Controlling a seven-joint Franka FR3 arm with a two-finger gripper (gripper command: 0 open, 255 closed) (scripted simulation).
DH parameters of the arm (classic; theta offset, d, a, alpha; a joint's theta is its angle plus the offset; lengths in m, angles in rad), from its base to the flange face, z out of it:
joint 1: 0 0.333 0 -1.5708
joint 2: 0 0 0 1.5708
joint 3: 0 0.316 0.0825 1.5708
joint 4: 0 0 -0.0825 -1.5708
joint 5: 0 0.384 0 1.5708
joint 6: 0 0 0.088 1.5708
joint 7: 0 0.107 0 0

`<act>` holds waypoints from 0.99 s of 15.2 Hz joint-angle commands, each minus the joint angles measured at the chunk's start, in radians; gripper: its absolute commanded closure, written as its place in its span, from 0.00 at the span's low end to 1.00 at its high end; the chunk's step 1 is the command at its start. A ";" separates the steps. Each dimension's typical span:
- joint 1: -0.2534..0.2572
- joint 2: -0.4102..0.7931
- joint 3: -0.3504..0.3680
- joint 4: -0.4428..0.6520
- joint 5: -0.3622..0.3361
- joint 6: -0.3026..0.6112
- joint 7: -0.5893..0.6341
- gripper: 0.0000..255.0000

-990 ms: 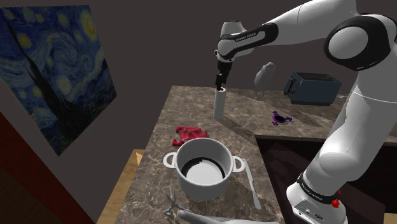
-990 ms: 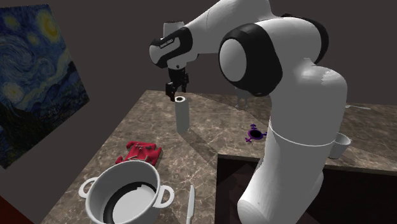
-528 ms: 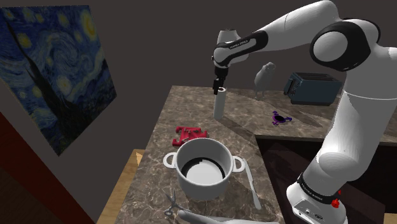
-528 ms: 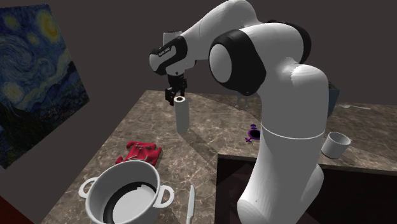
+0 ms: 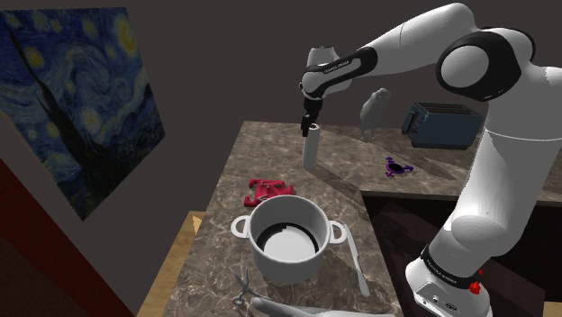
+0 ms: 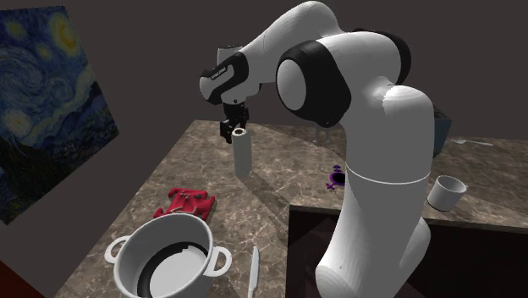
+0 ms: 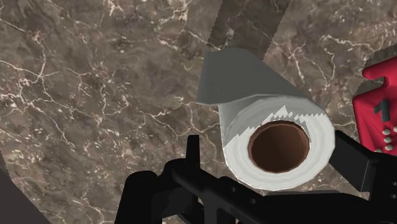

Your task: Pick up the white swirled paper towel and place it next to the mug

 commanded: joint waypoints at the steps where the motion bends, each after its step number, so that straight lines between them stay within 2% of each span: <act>1: 0.000 0.000 0.000 0.000 0.000 0.000 0.000 0.00; 2: 0.000 0.000 0.000 0.000 0.000 0.000 0.000 1.00; 11: 0.000 0.000 0.000 0.000 0.000 0.000 0.000 1.00; 15: 0.000 -0.018 0.000 0.031 -0.002 -0.049 0.001 1.00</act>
